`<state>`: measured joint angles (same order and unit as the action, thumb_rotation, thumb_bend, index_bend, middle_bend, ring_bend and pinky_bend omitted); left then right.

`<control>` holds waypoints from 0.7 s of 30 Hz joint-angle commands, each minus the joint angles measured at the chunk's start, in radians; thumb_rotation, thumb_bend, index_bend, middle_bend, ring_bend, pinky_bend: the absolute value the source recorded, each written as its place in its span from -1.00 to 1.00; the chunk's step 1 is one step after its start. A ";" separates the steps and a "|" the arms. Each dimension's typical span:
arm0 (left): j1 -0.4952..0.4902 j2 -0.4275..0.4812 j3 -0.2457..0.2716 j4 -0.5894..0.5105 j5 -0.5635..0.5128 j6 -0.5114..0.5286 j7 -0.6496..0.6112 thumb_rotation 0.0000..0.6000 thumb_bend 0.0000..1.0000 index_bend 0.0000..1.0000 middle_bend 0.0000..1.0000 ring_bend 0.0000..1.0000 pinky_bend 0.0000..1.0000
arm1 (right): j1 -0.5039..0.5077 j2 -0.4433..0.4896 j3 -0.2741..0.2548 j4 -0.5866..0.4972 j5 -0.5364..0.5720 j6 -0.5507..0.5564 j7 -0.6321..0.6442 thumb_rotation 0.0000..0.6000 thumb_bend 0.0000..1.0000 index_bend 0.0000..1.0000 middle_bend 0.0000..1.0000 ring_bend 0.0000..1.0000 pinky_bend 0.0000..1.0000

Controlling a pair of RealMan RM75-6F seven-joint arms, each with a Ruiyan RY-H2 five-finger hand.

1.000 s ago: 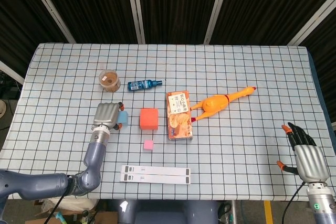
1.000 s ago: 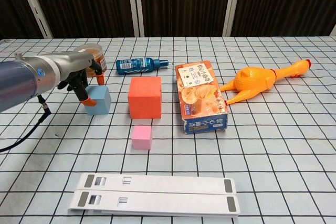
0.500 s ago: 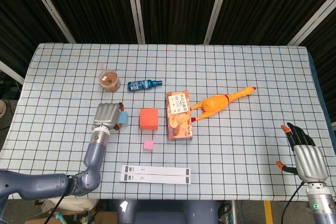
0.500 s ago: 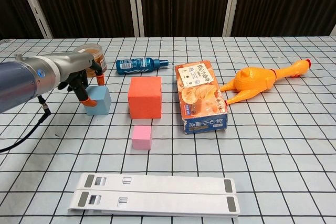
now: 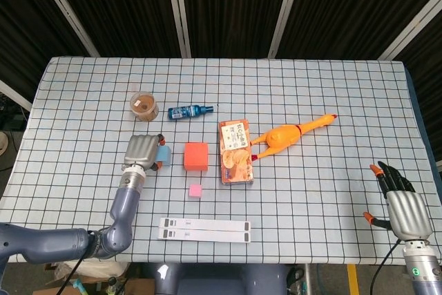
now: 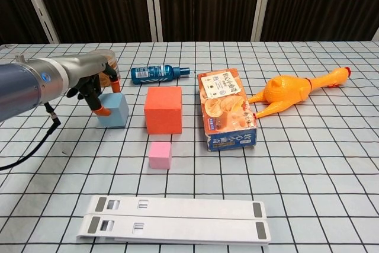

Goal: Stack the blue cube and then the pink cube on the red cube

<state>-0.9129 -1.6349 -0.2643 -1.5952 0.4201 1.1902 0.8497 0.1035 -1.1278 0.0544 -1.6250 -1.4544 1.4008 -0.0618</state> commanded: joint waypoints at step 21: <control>-0.118 0.098 -0.136 -0.296 -0.133 0.167 0.149 1.00 -0.37 -0.27 0.85 0.51 0.55 | -0.005 0.006 0.002 -0.004 -0.007 0.014 0.018 1.00 -0.68 -0.80 -0.85 -0.79 -0.57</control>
<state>-1.0204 -1.5374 -0.3919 -1.8833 0.2971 1.3479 0.9889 0.0988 -1.1219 0.0557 -1.6288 -1.4610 1.4141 -0.0442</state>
